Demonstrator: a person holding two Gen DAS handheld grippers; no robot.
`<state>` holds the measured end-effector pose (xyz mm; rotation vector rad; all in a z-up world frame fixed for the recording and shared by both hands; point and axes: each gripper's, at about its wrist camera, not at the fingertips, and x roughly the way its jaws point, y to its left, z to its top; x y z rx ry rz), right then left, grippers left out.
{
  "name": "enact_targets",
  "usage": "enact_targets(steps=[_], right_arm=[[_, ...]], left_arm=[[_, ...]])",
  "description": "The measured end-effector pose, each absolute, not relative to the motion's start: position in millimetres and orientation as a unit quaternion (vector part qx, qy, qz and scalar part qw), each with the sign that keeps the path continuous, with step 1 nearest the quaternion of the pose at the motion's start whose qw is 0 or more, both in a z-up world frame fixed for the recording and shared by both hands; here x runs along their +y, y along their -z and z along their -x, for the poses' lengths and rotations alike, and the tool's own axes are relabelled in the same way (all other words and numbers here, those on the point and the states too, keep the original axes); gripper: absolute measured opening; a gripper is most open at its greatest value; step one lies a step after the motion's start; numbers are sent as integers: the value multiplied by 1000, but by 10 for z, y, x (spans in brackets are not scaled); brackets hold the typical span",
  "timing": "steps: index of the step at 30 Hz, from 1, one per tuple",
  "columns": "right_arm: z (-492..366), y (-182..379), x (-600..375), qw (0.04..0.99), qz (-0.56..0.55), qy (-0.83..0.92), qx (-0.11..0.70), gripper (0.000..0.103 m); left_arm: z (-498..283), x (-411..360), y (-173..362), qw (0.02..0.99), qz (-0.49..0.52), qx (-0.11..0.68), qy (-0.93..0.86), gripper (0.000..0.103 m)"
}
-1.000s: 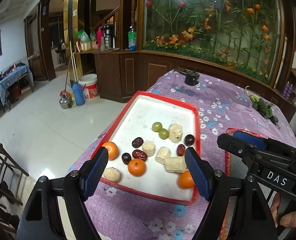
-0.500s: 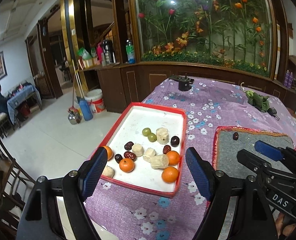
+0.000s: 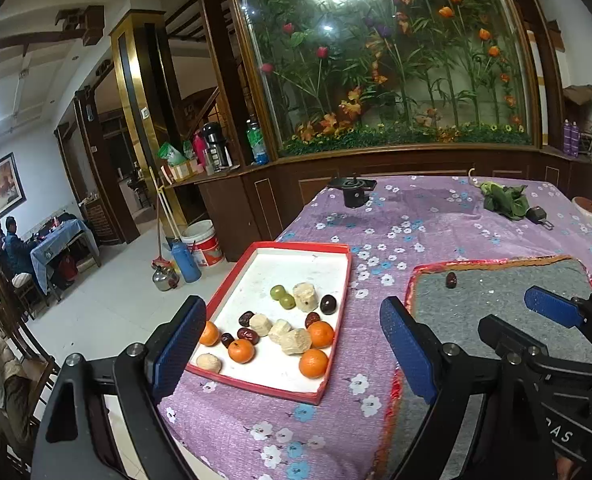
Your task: Organize fruits
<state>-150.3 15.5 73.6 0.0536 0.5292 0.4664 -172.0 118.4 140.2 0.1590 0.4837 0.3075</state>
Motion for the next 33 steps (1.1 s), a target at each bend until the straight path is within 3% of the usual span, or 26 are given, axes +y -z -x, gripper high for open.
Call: enact_targets(steps=[6, 11, 13, 15, 26, 33], right_arm=[[1522, -721, 65, 940, -27, -228, 253, 64], [1537, -723, 60, 939, -27, -233, 251, 64], [1550, -728, 76, 938, -25, -238, 249, 64], [1566, -723, 109, 937, -23, -243, 250, 64], [1578, -612, 334, 928, -2, -256, 269, 65], [1560, -545, 476, 925, 16, -256, 281, 69]], left_arm=[[1835, 1109, -1487, 963, -73, 204, -163, 89], [2064, 1096, -1594, 964, -65, 123, -227, 91], [2179, 1098, -1619, 959, -57, 85, -263, 103], [2251, 1122, -1614, 957, -45, 65, -280, 103], [1891, 1433, -1443, 955, 21, 205, -215, 103], [1814, 1478, -1302, 948, 22, 238, -210, 103]])
